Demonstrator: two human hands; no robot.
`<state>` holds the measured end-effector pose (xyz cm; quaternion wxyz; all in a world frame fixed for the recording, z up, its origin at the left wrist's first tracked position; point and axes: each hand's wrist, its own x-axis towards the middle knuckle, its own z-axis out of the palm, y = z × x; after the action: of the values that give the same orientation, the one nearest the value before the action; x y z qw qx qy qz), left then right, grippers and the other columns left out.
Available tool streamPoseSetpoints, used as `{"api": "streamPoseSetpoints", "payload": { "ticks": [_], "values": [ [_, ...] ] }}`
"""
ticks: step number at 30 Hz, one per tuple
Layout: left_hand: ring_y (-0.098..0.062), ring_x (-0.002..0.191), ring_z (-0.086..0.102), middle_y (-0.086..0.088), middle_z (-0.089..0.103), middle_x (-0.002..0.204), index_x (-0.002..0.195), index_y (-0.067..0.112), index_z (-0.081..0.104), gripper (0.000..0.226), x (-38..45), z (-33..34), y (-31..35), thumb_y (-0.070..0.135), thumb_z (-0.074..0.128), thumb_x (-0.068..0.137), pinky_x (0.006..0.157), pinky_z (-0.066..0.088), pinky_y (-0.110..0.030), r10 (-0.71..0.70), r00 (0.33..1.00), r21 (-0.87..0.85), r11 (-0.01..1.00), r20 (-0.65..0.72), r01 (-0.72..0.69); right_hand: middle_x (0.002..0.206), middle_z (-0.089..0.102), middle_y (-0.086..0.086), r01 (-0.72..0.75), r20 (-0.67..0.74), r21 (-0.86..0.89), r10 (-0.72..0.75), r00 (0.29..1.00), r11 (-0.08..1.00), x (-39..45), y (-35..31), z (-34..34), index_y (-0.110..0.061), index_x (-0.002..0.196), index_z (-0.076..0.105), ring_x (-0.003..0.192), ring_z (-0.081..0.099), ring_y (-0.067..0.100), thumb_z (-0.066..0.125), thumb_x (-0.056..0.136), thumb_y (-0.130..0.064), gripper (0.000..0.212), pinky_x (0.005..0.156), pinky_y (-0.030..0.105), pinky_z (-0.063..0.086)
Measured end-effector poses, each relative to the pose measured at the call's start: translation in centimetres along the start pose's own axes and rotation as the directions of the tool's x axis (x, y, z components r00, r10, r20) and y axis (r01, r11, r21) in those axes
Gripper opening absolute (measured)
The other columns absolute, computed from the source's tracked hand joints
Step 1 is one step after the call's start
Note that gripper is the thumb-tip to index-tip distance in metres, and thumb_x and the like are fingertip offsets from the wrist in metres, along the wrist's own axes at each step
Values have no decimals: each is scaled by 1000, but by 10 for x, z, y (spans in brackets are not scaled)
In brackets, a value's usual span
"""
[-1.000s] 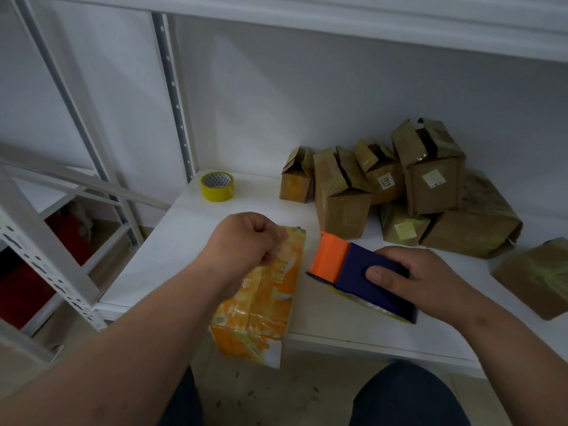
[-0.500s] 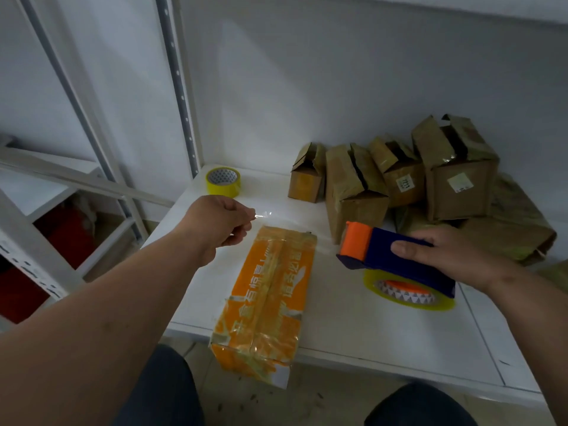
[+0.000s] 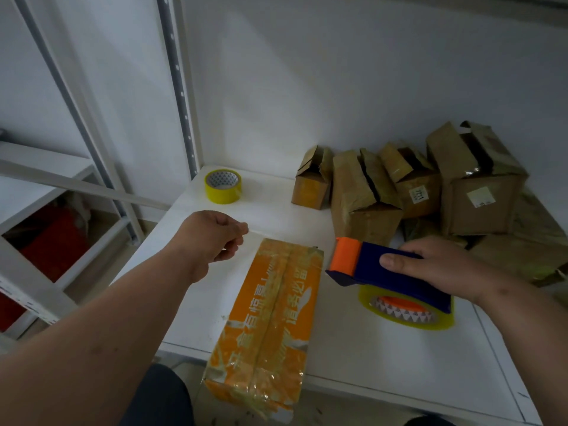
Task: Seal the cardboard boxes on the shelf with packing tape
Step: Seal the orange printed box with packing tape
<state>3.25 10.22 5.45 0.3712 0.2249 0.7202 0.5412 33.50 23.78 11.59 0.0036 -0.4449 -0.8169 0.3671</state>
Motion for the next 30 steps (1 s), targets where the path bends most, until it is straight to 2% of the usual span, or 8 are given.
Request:
{"api": "streamPoseSetpoints", "payload": {
  "ticks": [11, 14, 16, 20, 24, 26, 28, 30],
  "values": [
    [-17, 67, 54, -7, 68, 79, 79, 6, 70, 20, -8, 28, -34, 24, 71, 89, 58, 51, -28, -158, 987, 6, 987, -5, 158, 68, 72, -5, -103, 2, -50, 103, 995, 993, 12, 9, 14, -24, 78, 70, 64, 70, 10, 62, 83, -53, 31, 58, 25, 47],
    [-19, 84, 60, -6, 68, 97, 113, 15, 69, 24, -7, 37, -36, 30, 61, 96, 66, 54, -31, -143, 990, 109, 984, -16, 144, 74, 74, -2, -102, 5, 9, 102, 995, 995, 15, 14, 21, -23, 82, 72, 69, 71, 14, 63, 84, -50, 29, 62, 26, 49],
    [-27, 116, 57, -9, 57, 132, 145, 18, 44, 45, -2, 38, -37, 28, 50, 101, 80, 55, -33, -167, 986, 284, 945, -10, 163, 75, 74, -1, -98, 0, 21, 98, 995, 995, 18, 16, 23, -21, 84, 73, 70, 71, 16, 63, 84, -49, 29, 63, 26, 50],
    [-33, 126, 50, -11, 44, 146, 150, 24, 34, 49, -1, 32, -42, 36, 40, 103, 96, 49, -43, -172, 981, 495, 862, 86, 108, 77, 73, 1, -98, -5, 29, 98, 995, 995, 19, 17, 24, -20, 84, 73, 72, 71, 17, 62, 84, -50, 32, 64, 27, 49],
    [-30, 130, 46, -13, 45, 146, 151, 24, 33, 49, -3, 34, -25, 24, 39, 102, 108, 38, -41, 166, 985, 653, 741, 47, -156, 78, 72, 1, -73, -21, 30, 73, 997, 997, 20, 17, 27, -23, 80, 71, 72, 70, 17, 62, 85, -50, 29, 63, 25, 47],
    [-26, 144, 26, -9, 31, 156, 154, 19, 23, 54, -15, 46, -9, 32, 37, 103, 118, 21, -35, 322, 922, 671, 636, 216, -380, 77, 71, -1, -65, -24, 19, 65, 998, 998, 20, 17, 26, -27, 78, 69, 72, 69, 16, 61, 86, -51, 26, 61, 24, 46],
    [-20, 151, -1, -2, 6, 164, 156, 17, 5, 67, -26, 63, -9, 48, 29, 102, 122, 5, -36, 253, 854, 771, 370, 454, -519, 78, 71, -3, -54, -21, 8, 54, 998, 999, 20, 18, 25, -29, 78, 68, 73, 68, 14, 60, 86, -51, 25, 62, 24, 46],
    [-18, 149, -15, 2, -9, 164, 155, 21, -7, 77, -31, 71, -21, 63, 20, 97, 123, 3, -42, 129, 856, 824, 232, 501, -517, 78, 71, -3, -36, -20, 0, 36, 999, 999, 18, 22, 26, -27, 79, 68, 73, 68, 14, 60, 87, -51, 27, 62, 25, 46]
  ]
}}
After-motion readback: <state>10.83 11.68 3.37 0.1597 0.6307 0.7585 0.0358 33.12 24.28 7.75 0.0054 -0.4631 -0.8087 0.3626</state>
